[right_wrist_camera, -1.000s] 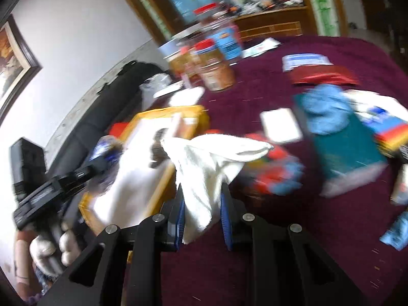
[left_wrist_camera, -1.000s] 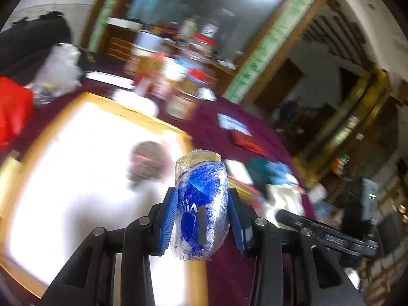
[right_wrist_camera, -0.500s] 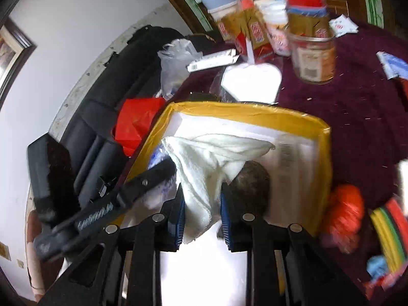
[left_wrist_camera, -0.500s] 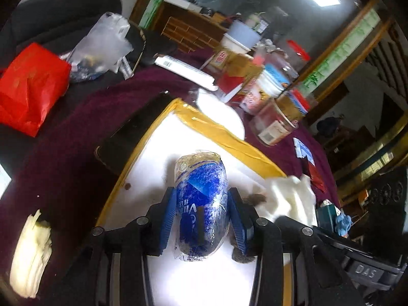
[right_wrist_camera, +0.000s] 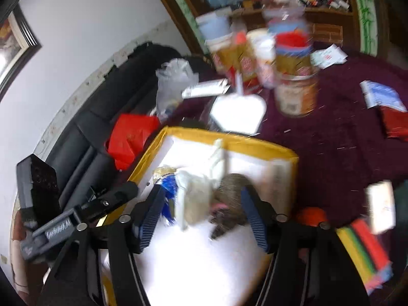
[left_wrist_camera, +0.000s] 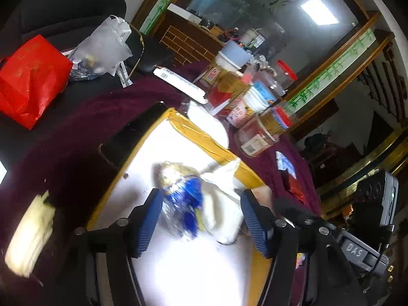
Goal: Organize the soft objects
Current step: 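Lower the blue bag and white cloth into the tray and release both, then grasp the striped sponge pack with the left gripper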
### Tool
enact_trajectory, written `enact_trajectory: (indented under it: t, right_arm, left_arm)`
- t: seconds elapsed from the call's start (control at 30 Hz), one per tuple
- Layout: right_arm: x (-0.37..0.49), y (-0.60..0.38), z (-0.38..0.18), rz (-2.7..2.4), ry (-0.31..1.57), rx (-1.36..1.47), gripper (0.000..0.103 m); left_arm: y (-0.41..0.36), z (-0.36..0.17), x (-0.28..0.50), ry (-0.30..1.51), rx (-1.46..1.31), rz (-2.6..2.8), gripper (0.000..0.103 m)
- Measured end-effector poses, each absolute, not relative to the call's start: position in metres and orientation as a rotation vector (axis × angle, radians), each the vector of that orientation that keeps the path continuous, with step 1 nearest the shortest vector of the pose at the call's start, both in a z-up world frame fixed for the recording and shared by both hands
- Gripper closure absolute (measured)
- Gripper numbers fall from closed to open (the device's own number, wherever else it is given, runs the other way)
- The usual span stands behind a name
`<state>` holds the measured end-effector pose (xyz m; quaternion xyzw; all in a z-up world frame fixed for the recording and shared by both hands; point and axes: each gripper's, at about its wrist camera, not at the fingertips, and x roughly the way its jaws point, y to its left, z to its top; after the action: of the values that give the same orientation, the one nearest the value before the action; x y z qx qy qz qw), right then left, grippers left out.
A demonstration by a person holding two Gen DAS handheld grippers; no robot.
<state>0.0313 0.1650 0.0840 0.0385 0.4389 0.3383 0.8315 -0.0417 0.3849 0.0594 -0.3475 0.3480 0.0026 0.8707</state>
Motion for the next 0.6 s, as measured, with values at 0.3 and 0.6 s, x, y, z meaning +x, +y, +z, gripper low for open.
enact_trajectory:
  t: [0.3,0.6]
  right_arm:
    - [-0.026,-0.007,0.097,0.514,0.739,0.116,0.024]
    - [-0.043,-0.142,0.043,0.276,0.736,0.212,0.024]
  left_arm:
    - [0.302,0.097,-0.065,0.723,-0.602,-0.152,0.024]
    - [0.159,0.076,-0.046,0.886,-0.392,-0.314,0.024]
